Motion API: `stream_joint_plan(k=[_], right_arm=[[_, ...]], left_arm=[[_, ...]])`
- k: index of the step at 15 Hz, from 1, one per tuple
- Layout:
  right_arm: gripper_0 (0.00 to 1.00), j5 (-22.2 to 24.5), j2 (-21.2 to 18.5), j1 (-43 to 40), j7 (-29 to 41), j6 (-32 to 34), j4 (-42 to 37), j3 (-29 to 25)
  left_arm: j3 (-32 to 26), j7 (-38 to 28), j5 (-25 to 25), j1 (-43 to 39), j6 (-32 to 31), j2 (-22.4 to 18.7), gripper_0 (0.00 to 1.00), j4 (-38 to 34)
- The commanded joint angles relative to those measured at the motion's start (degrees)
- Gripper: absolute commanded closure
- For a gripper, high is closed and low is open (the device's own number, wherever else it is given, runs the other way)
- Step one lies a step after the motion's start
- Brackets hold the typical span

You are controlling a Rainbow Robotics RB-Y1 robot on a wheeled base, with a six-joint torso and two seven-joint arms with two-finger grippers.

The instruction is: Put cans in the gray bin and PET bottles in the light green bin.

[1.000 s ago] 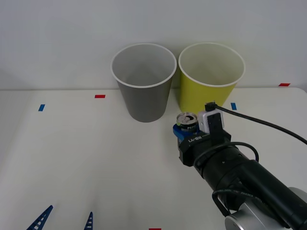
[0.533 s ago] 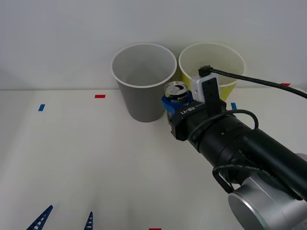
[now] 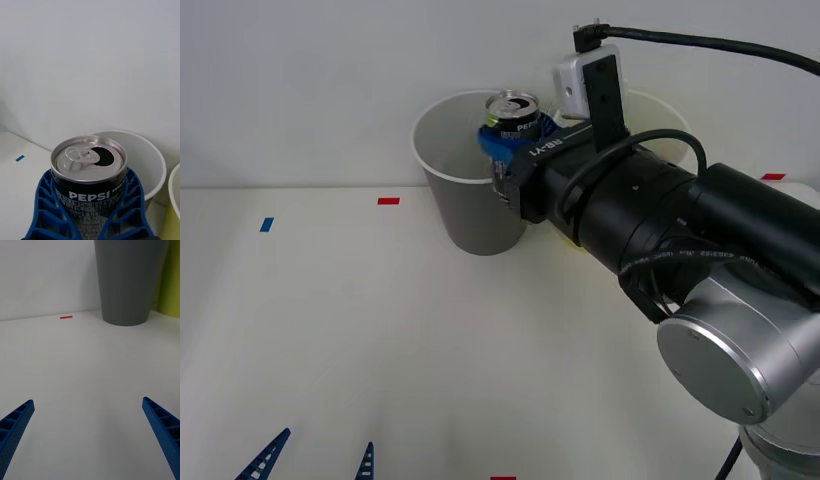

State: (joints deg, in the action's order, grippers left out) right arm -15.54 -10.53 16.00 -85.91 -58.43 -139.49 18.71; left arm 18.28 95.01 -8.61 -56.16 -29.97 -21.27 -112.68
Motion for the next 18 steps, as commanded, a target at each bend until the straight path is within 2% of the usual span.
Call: stream_joint_plan(k=[1, 3, 5, 10, 14, 18], right_arm=[[1.0, -1.6, 3.49, 6.41, -0.31, 0.42, 7.39, -2.27], [1.0, -0.9, 5.08, 10.28, -0.05, 1.83, 12.49, -3.42], [1.0, -0.99, 5.95, 13.0, 0.04, 7.45, 18.82, -3.94], [1.0, -0.81, 5.6, 17.22, -1.1, 17.39, 29.8, -4.12], [1.0, -0.55, 5.78, 20.12, -2.25, 27.85, 40.0, -3.68], [1.0, 0.68, 5.25, 22.06, -2.86, 29.16, 43.16, -2.89]], left_arm=[[0.0, 0.0, 0.0, 0.0, 0.0, 0.0, 0.0, 0.0], [0.0, 0.0, 0.0, 0.0, 0.0, 0.0, 0.0, 0.0], [0.0, 0.0, 0.0, 0.0, 0.0, 0.0, 0.0, 0.0], [0.0, 0.0, 0.0, 0.0, 0.0, 0.0, 0.0, 0.0], [0.0, 0.0, 0.0, 0.0, 0.0, 0.0, 0.0, 0.0], [0.0, 0.0, 0.0, 0.0, 0.0, 0.0, 0.0, 0.0]])
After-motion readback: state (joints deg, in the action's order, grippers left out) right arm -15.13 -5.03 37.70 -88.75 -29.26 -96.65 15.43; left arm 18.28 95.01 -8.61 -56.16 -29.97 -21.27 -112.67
